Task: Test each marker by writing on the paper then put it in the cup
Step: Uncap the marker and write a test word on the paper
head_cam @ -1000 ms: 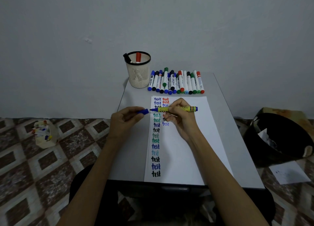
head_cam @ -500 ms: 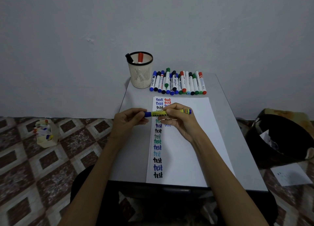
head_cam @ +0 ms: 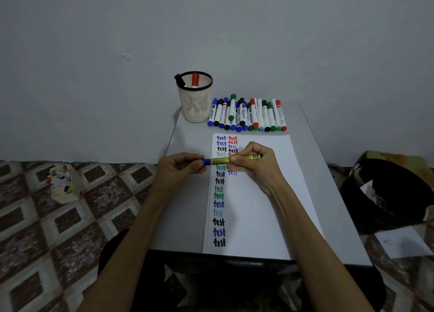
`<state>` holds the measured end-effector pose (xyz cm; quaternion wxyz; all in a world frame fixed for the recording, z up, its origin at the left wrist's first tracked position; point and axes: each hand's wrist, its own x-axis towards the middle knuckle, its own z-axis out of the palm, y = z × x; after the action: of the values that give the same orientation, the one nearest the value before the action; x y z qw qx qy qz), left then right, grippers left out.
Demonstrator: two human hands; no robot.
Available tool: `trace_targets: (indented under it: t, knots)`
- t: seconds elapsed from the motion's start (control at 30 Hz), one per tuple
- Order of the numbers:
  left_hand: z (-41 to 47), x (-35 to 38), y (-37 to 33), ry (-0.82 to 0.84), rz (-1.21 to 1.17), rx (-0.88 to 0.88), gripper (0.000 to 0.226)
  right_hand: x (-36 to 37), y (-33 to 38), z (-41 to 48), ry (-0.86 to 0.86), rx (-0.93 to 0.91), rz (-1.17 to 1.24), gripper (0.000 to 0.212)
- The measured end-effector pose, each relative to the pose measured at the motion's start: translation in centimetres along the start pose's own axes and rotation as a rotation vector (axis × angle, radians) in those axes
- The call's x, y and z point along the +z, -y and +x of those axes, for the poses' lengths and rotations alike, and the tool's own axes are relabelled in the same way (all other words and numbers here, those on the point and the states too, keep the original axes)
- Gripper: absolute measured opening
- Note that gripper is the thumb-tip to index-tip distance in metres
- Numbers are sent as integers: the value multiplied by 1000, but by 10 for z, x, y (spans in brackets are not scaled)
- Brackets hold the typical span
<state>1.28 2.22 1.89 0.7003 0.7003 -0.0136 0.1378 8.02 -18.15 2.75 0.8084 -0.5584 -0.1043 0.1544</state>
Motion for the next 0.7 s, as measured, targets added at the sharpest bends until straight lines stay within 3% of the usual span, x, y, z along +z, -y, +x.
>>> trace_targets:
  t: [0.5,0.57,0.7]
  knots:
    - [1,4,8,-48,185,84,22,0,4,4,17,50,-107,14]
    - [2,5,8,-80,164,77,22,0,13,7,42,38,-232,16]
    - [4,5,6,-181,169,129,21,11,35,19,172,-24,-767,20]
